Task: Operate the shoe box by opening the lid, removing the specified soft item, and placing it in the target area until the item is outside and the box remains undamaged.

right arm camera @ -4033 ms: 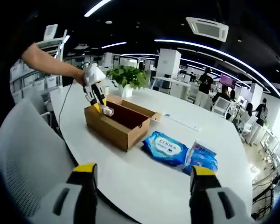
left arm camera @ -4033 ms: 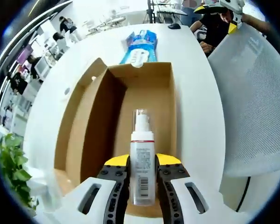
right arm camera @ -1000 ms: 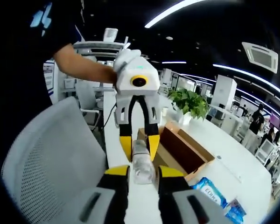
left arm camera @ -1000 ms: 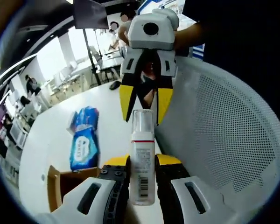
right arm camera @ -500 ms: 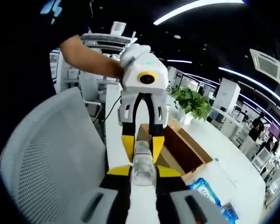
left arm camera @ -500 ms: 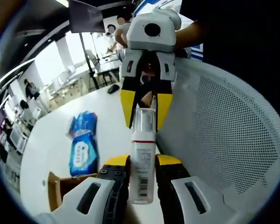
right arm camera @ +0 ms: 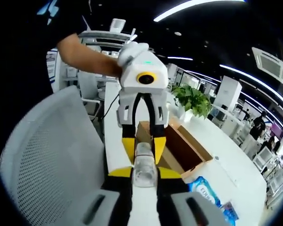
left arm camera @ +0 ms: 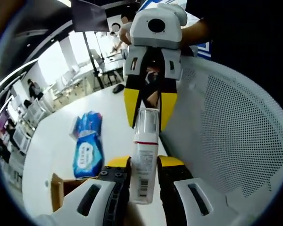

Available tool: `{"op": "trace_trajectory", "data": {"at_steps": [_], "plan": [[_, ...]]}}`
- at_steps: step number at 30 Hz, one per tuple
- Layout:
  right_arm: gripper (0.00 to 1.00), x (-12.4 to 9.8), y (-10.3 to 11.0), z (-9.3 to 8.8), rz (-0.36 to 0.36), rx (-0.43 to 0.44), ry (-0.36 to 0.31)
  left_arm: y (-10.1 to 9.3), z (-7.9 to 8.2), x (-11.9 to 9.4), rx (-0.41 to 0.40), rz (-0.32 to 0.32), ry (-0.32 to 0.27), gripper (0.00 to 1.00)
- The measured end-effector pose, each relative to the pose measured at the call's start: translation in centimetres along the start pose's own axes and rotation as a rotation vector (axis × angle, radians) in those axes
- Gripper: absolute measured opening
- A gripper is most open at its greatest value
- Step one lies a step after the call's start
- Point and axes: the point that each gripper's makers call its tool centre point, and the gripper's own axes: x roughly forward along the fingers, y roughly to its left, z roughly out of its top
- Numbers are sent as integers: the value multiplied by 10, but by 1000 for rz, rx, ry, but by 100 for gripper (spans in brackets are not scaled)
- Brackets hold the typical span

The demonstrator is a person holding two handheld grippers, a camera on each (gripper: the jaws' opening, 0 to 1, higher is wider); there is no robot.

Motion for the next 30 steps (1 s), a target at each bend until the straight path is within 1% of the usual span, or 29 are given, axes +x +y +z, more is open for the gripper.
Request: {"op": "trace_trajectory", "data": {"at_steps": [3, 8, 13, 15, 18, 21, 25, 27, 30], "plan": [[13, 0, -2, -2, -3, -5, 7, 4, -2, 1, 1, 19, 6, 24], [13, 0, -3, -5, -3, -1, 11, 7, -1, 1, -18, 31, 0, 27], [13, 1, -9, -5, -8, 4, 20, 10, -2, -1, -39, 53, -4, 37], [13, 1, -12, -5, -8, 0, 24, 12, 0, -3, -42, 74, -13, 40], [13, 1, -15, -5, -4, -7, 30, 16, 2, -8, -75, 111, -38, 44], [13, 1, -18, -5, -2, -19, 34, 22, -5, -11, -93, 147, -27, 52], [14, 1, -26, -5, -5, -30, 43, 26, -11, -17, -153, 191, -42, 55], [14, 0, -31, -5, -10, -34, 46, 26, -12, -20, -178, 213, -60, 58], [14, -1, -40, -5, -19, -41, 51, 27, -16, -24, -208, 235, -65, 62]]}}
